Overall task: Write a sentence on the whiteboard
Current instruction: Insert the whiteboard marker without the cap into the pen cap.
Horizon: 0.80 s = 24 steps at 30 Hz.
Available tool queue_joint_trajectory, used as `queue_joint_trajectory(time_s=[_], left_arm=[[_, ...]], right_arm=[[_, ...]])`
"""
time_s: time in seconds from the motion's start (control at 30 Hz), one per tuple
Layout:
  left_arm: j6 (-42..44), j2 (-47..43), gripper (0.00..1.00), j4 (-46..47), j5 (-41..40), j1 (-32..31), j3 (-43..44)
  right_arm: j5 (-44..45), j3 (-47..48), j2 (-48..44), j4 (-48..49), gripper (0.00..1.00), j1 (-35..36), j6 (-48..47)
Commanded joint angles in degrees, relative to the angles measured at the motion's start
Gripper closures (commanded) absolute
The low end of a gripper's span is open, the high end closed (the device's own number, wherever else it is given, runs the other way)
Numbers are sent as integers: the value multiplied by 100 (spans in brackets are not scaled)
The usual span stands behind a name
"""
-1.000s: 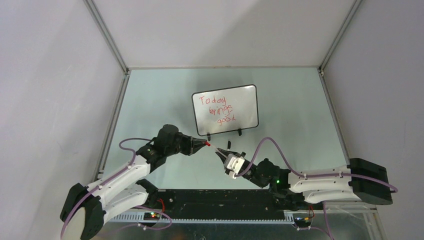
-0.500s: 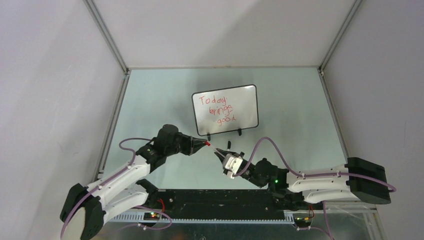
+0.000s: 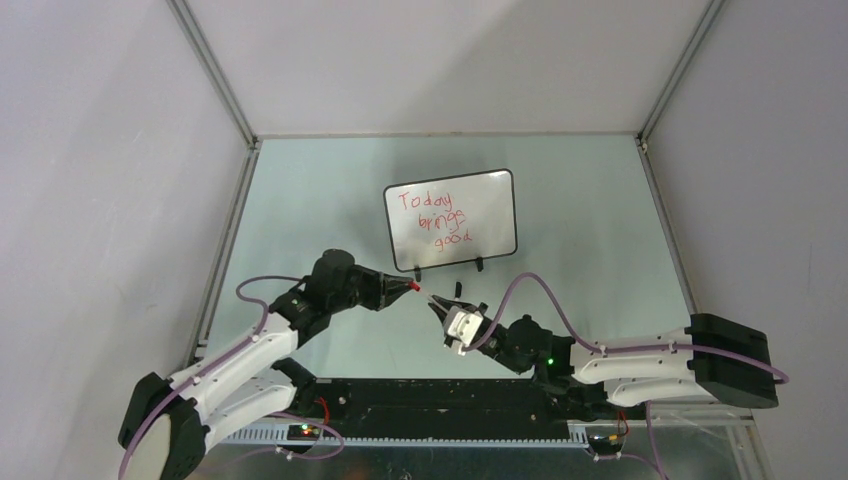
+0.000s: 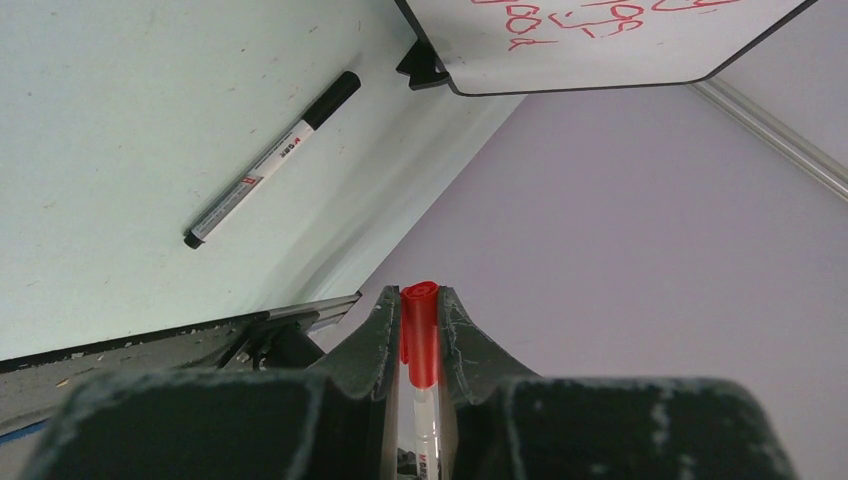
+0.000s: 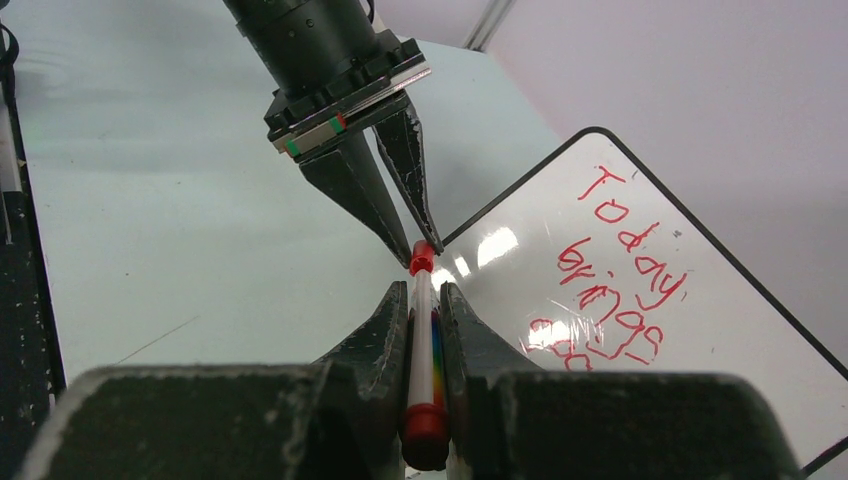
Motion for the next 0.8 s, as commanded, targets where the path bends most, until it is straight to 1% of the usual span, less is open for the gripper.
queue_joint_trajectory(time_s=[0.0,0.43,0.67,0.77], left_arm=[[6,-129,100,-43,68,34,70],[10,-61,100,35,139,34,52],[11,-19,100,10,205,-61,222],[-38,-52,100,18,179,-217,272]], right_arm=[[15,238,56,308,100,-63,-6],[-10,299,217,291,100,-120,-18],[242,439,865,377,100,-19,-363],[371,502,1182,495,100,-14,-444]])
